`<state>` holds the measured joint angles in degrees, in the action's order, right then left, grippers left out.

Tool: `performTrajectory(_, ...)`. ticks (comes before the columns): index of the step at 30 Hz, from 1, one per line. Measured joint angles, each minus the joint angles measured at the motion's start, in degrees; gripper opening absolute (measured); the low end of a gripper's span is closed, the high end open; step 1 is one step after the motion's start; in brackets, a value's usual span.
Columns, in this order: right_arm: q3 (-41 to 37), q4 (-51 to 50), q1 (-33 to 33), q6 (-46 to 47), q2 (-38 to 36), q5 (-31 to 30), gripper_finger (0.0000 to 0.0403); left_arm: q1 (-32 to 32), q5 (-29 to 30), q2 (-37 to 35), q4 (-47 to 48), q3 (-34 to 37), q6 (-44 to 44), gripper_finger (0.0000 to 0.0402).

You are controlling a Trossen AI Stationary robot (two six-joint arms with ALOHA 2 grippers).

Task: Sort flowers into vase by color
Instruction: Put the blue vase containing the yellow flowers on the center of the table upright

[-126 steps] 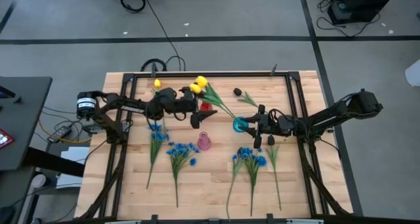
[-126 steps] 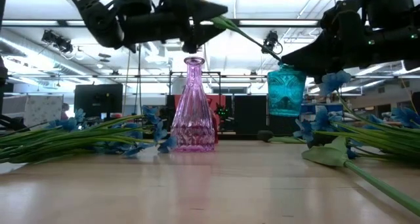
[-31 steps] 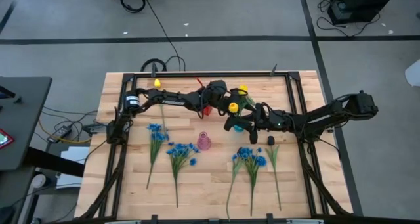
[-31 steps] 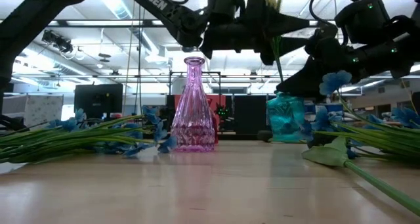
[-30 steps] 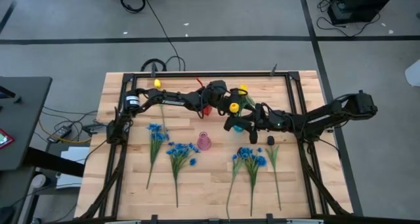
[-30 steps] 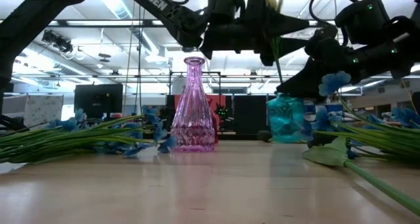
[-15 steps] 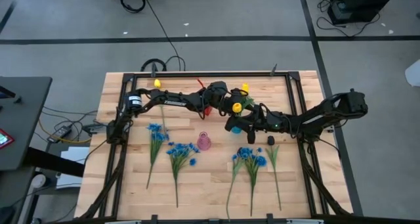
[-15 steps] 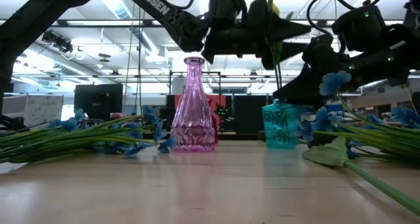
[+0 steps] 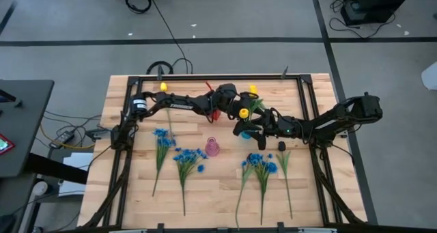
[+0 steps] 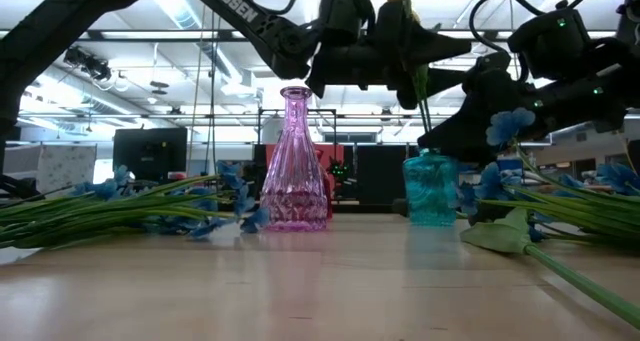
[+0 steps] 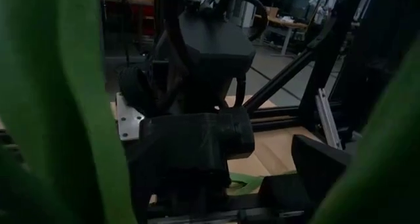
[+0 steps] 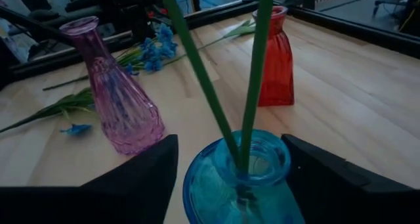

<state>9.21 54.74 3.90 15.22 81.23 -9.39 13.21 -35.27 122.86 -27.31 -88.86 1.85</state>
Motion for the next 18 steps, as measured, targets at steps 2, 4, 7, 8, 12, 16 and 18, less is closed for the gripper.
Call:
performTrajectory(2,0.0,-0.1,0.0,-0.1,0.0,0.0,0.0291,0.4,0.0,-0.1,0.9,0.0,0.0,0.0357)
performTrajectory(4,0.0,-0.2,0.0,-0.1,0.0,0.0,0.0298,0.9,0.0,-0.2,2.8,0.0,0.0,0.0366)
performTrajectory(7,0.0,-0.2,0.0,-0.5,0.0,0.0,0.0304,1.4,0.1,-0.2,5.6,0.2,-1.9,0.0381)
performTrajectory(8,0.0,-0.3,0.0,-0.5,0.0,0.0,0.0306,1.5,0.1,-0.2,6.1,0.2,-2.7,0.0386)
performTrajectory(12,0.0,-0.3,0.0,-0.5,0.0,-0.1,0.031,1.7,-0.5,-0.2,6.2,0.2,-3.2,0.0398)
performTrajectory(16,-0.1,-0.4,0.0,-0.5,-0.2,-0.2,0.031,2.2,-0.5,-0.5,6.5,0.2,-4.5,0.0399)
performTrajectory(18,-0.1,-0.8,0.0,-0.9,-0.8,-0.1,0.031,2.6,-0.7,-1.2,7.4,0.2,-4.8,0.0398)
